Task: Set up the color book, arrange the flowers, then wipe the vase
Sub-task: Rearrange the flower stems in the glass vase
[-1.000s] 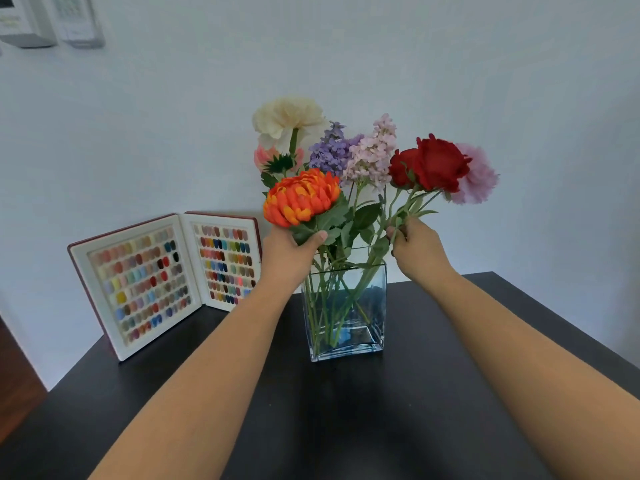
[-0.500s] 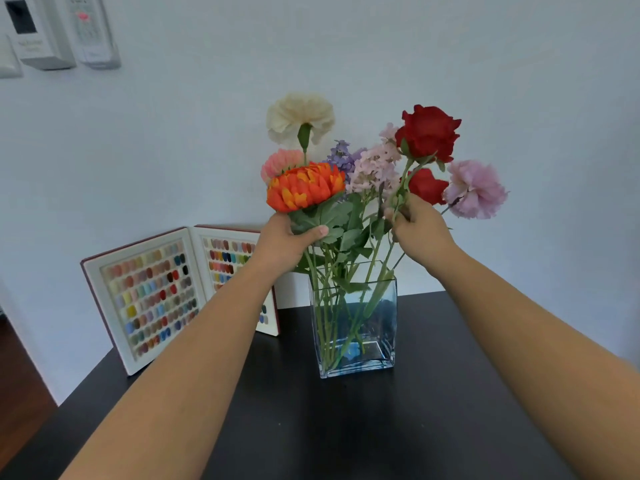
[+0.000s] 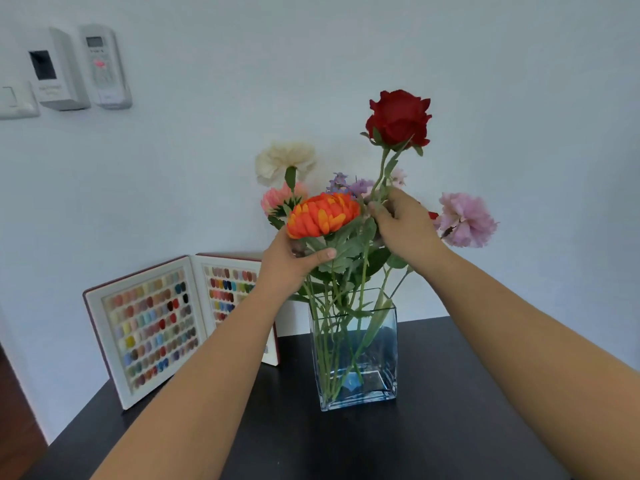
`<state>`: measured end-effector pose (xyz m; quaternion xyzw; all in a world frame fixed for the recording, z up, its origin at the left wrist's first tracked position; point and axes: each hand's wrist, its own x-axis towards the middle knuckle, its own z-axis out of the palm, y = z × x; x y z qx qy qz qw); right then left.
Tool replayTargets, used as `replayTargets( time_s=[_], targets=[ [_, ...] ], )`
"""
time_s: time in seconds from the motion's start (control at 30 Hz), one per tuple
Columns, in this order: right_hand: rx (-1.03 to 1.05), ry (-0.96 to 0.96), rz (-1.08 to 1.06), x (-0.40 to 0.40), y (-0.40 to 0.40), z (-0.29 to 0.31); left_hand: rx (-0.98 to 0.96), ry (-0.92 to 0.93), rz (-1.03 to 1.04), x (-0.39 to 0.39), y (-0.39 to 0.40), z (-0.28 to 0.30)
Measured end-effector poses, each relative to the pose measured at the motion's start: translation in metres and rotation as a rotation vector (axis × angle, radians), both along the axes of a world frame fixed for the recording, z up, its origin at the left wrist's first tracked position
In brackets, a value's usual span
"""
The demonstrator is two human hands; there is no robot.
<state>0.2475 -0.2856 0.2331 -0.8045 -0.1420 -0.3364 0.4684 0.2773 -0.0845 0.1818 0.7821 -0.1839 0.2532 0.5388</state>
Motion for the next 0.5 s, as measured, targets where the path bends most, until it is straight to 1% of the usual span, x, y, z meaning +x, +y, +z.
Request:
replayTargets(
  time_s=[0.1,0.2,0.27,0.33,0.43,0.5],
  targets=[
    [-0.062,0.041,-0.002,0.003,0.009,-0.015,-0.017,0.017,0.106,-0.003,-0.002,-0.012],
    [-0.106,0.018,-0.059,0.005,0.012,-0.028,-0.042,-0.049,0.238,-0.010,-0.007,-0.025],
    [-0.094,0.025,-0.061,0.006,0.011,-0.035,-0.089,-0.093,0.302,-0.017,-0.012,-0.037],
    [-0.082,0.042,-0.046,0.007,0.009,-0.043,-0.139,-0.129,0.313,-0.023,-0.018,-0.051],
    [-0.114,0.086,-0.051,0.010,0.008,-0.054,-0.081,-0.197,0.319,-0.025,-0.024,-0.064],
    [-0.141,0.114,-0.042,0.009,0.009,-0.064,-0.056,-0.191,0.315,-0.024,-0.027,-0.066]
  ],
)
